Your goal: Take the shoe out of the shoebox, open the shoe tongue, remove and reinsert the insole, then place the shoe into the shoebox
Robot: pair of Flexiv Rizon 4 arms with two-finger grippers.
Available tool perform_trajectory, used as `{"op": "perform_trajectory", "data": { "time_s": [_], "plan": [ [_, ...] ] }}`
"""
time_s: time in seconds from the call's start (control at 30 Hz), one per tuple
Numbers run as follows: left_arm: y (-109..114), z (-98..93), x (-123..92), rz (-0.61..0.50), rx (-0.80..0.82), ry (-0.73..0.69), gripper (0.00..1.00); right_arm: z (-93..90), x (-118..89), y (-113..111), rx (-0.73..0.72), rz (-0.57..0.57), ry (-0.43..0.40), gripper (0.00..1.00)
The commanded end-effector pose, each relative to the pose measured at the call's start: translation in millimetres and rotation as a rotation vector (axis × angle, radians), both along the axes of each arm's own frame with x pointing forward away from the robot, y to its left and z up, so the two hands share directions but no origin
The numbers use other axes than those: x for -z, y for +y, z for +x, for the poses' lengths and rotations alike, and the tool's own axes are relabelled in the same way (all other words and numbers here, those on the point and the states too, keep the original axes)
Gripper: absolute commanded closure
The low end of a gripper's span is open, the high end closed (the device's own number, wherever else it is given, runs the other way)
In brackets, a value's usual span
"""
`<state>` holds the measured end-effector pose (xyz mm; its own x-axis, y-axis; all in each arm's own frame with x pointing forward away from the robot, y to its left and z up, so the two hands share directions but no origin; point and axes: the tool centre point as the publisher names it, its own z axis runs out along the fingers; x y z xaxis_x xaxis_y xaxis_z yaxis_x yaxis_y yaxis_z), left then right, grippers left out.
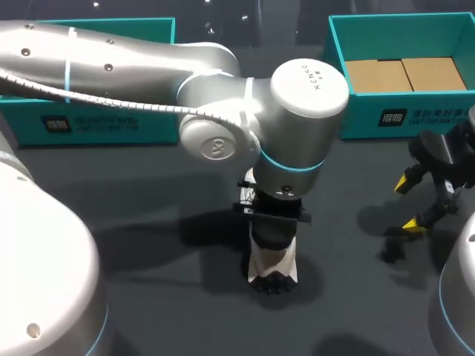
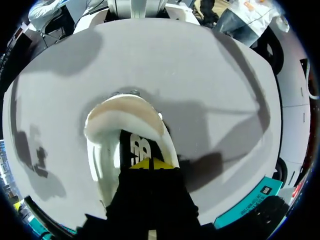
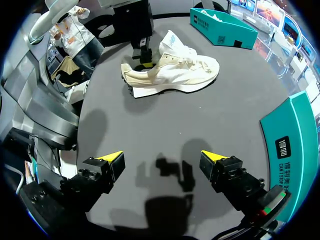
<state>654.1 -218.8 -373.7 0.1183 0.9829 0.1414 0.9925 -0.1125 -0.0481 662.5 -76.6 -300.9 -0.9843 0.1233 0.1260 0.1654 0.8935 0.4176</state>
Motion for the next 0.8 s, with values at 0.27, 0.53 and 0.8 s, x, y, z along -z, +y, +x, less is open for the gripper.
{"op": "perform_trajectory", "data": {
  "time_s": [0.27, 0.53, 0.8],
  "plan": [
    [-7, -7.2, 39, 0.044, -0.028, 0.056, 1.00, -1.1, 0, 0, 0.002, -0.003, -0.001, 0.00],
    [-7, -5.9, 31, -0.137, -0.072, 0.036, 1.00, -1.1, 0, 0, 0.002, -0.003, -0.001, 0.00],
    [-14, -1.4, -4, -0.246, -0.056, -0.012, 1.00, -1.1, 0, 0, 0.002, -0.003, -0.001, 0.00]
  ]
}}
